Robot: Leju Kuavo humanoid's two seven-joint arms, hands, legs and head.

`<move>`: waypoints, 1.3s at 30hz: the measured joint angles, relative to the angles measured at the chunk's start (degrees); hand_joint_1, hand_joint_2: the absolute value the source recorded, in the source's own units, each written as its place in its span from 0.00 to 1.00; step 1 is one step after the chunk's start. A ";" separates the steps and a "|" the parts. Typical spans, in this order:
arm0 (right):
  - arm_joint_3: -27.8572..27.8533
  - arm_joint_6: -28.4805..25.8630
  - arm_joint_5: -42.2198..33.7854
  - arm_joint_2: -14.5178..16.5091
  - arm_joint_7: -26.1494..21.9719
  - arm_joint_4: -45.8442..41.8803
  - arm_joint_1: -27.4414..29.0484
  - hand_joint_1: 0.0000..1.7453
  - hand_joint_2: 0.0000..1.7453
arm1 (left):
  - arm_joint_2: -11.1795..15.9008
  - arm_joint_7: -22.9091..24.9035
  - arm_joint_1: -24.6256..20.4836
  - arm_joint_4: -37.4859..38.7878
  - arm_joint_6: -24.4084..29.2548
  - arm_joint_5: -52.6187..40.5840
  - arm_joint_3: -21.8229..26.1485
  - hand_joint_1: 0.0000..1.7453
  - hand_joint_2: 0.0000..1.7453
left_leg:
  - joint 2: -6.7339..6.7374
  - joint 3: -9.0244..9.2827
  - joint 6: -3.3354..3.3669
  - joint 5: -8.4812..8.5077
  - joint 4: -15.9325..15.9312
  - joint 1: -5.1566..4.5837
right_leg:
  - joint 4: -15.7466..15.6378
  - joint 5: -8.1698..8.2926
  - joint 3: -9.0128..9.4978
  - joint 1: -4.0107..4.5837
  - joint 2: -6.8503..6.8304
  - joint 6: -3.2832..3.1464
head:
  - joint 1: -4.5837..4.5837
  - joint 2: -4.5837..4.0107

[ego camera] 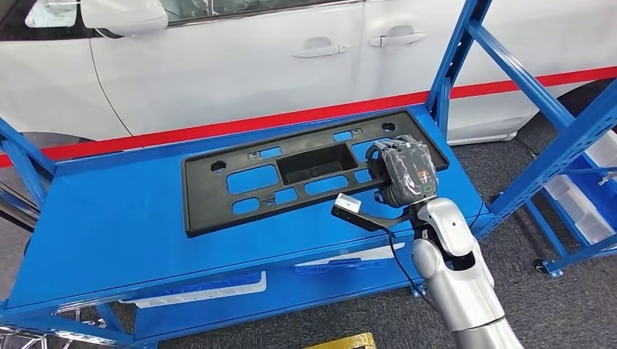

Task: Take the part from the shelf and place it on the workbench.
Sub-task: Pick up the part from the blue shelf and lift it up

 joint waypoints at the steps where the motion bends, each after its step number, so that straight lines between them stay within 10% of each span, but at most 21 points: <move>1: 0.04 0.02 -0.07 0.00 -0.01 0.00 -0.07 1.00 1.00 | 0.00 0.03 0.03 0.00 -0.02 -0.10 0.09 0.00 1.00 | -0.01 -0.41 -0.32 -0.67 0.48 0.11 | -0.11 0.44 -0.37 -0.02 -0.10 -0.58 | -0.02 0.00; 6: 0.33 0.05 -0.56 -0.03 -0.10 -0.01 -0.34 1.00 1.00 | -0.02 0.08 0.02 -0.03 -0.06 -0.45 0.32 0.00 1.00 | 0.05 -4.35 -0.99 -10.89 14.35 0.32 | -0.31 2.82 -3.24 0.47 -0.44 -2.02 | -0.02 0.00; 8: 0.44 0.06 -0.64 -0.04 -0.14 -0.01 -0.31 1.00 1.00 | -0.02 0.08 0.01 -0.09 -0.07 -0.55 0.34 0.00 1.00 | 0.05 -2.33 -0.63 -9.88 14.23 0.21 | -0.23 3.64 -4.36 0.78 -0.47 -2.04 | -0.02 0.00; 13: 0.51 0.04 -0.81 -0.07 -0.16 -0.18 -0.43 1.00 1.00 | 0.10 0.08 -0.08 -0.54 -0.07 -0.58 0.37 0.00 1.00 | -0.06 8.37 1.09 -6.52 -1.84 -0.73 | -0.41 5.59 -5.54 0.95 -0.54 -1.24 | -0.01 0.00; 16: 0.69 0.07 -1.04 -0.20 -0.20 -0.34 -0.49 1.00 1.00 | 0.04 0.08 -0.18 -0.58 -0.16 -0.67 0.37 0.00 1.00 | 0.10 7.97 1.73 -4.83 -3.17 -0.66 | -0.76 6.10 -5.83 0.74 -0.51 -0.22 | 0.00 0.00; 20: 0.91 0.21 -1.52 -0.70 -0.46 -0.46 -0.59 1.00 1.00 | -0.11 0.04 -0.22 -0.62 -0.39 -0.96 0.46 0.00 1.00 | 0.68 5.75 2.84 -2.24 -3.63 -0.41 | 8.42 -3.02 -8.36 0.53 -0.36 0.82 | 0.01 0.00; 22: 0.97 0.38 -1.68 -0.93 -0.52 -0.49 -0.57 1.00 1.00 | -0.11 -0.02 -0.18 -0.71 -0.43 -1.14 0.54 0.00 1.00 | 0.75 3.88 2.74 -1.37 -2.93 -0.41 | 13.86 -4.56 -8.88 0.29 -0.37 1.31 | 0.00 0.00; 25: 0.98 0.60 -1.97 -1.08 -0.52 -0.63 -0.68 1.00 1.00 | -0.18 -0.07 -0.25 -0.77 -0.50 -1.31 0.69 0.00 1.00 | 0.74 1.15 2.25 -0.52 -1.30 -0.31 | 9.40 -0.95 -3.66 -0.32 -0.40 1.81 | 0.00 0.00; 28: 0.98 0.72 -2.11 -1.12 -0.51 -1.00 -0.96 1.00 1.00 | -0.26 -0.09 -0.20 -0.82 -0.53 -1.40 0.82 0.00 1.00 | 0.71 -0.64 1.28 0.20 0.22 -0.44 | 0.78 -1.83 1.88 -0.05 -0.25 1.22 | 0.00 0.00; 32: 0.99 0.81 -2.20 -1.21 -0.51 -1.10 -1.11 1.00 1.00 | -0.31 -0.09 0.00 -0.83 -0.53 -1.41 1.14 0.00 1.00 | 0.56 -1.99 -0.15 -0.27 1.04 -0.12 | -0.27 -0.36 0.57 0.18 -0.40 -0.83 | -0.01 0.00; 36: 1.03 0.90 -2.21 -1.23 -0.51 -1.11 -1.22 1.00 1.00 | -0.39 -0.09 0.00 -0.83 -0.52 -1.44 1.50 0.00 1.00 | 0.52 -4.62 -0.84 -9.93 11.89 0.16 | -0.35 2.23 -2.31 0.32 -0.66 -1.98 | -0.02 0.00; 39: 1.03 0.93 -2.26 -1.26 -0.51 -1.11 -1.16 1.00 1.00 | -0.42 -0.09 -0.07 -0.86 -0.53 -1.53 1.65 0.00 1.00 | 0.52 -1.95 -0.67 -7.99 13.68 0.17 | -0.21 3.97 -4.73 0.53 -0.69 -1.91 | -0.03 0.00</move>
